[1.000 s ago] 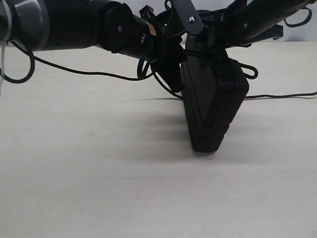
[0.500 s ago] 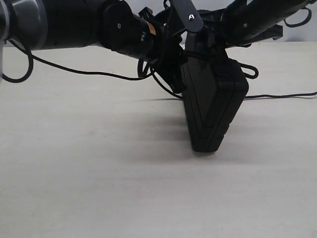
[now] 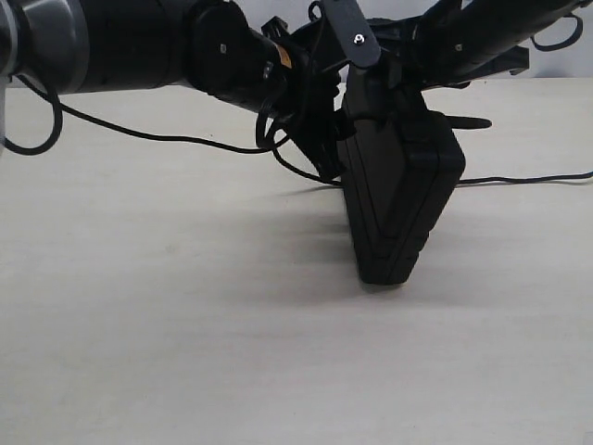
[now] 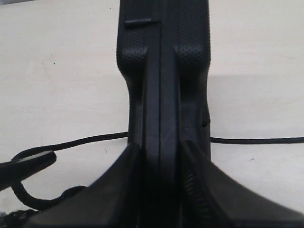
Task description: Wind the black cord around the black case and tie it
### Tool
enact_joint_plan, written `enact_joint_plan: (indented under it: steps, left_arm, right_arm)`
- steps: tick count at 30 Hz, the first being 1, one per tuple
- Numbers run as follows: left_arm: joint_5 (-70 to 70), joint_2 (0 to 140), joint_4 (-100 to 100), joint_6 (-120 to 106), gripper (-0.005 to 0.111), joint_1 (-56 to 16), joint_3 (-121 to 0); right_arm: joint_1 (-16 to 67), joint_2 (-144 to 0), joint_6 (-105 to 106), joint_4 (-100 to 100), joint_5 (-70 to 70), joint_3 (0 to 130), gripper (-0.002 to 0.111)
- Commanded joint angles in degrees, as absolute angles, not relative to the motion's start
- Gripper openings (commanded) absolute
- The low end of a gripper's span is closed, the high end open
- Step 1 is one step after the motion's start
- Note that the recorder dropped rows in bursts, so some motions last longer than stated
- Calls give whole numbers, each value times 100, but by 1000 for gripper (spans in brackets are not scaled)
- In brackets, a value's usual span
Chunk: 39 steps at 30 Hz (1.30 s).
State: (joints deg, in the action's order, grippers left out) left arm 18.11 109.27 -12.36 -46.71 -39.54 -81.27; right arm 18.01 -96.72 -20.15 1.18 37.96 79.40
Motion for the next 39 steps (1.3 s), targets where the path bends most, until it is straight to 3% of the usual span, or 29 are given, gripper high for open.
enact_joint_plan:
  steps: [1,7,15,16,21,39]
  left_arm:
    - [2139,10887,-938,-4687,50,-4004,-8139]
    - [2763,10851,-344,-4674,50,-4004,-8139]
    - [2504,10851,0,-4606,48,-3969,-8139]
    - [2453,10851,0,-4569,45,-3969,-8139]
    - [2204,10851,-374,-4456,1,-3969,-8139]
    - [1335,10851,-587,-4473,0,-4501,-8139]
  right_arm:
    - [1819,-9646,-2026,83,3583,7989,4]
    - [1819,-9646,-2026,83,3583,7989,4]
    - [1819,-9646,-2026,83,3583,7989,4]
    - [1819,-9646,-2026,83,3583,7989,4]
    - [1819,-9646,-2026,40,3581,7989,4]
    - [1819,-9646,-2026,40,3581,7989,4]
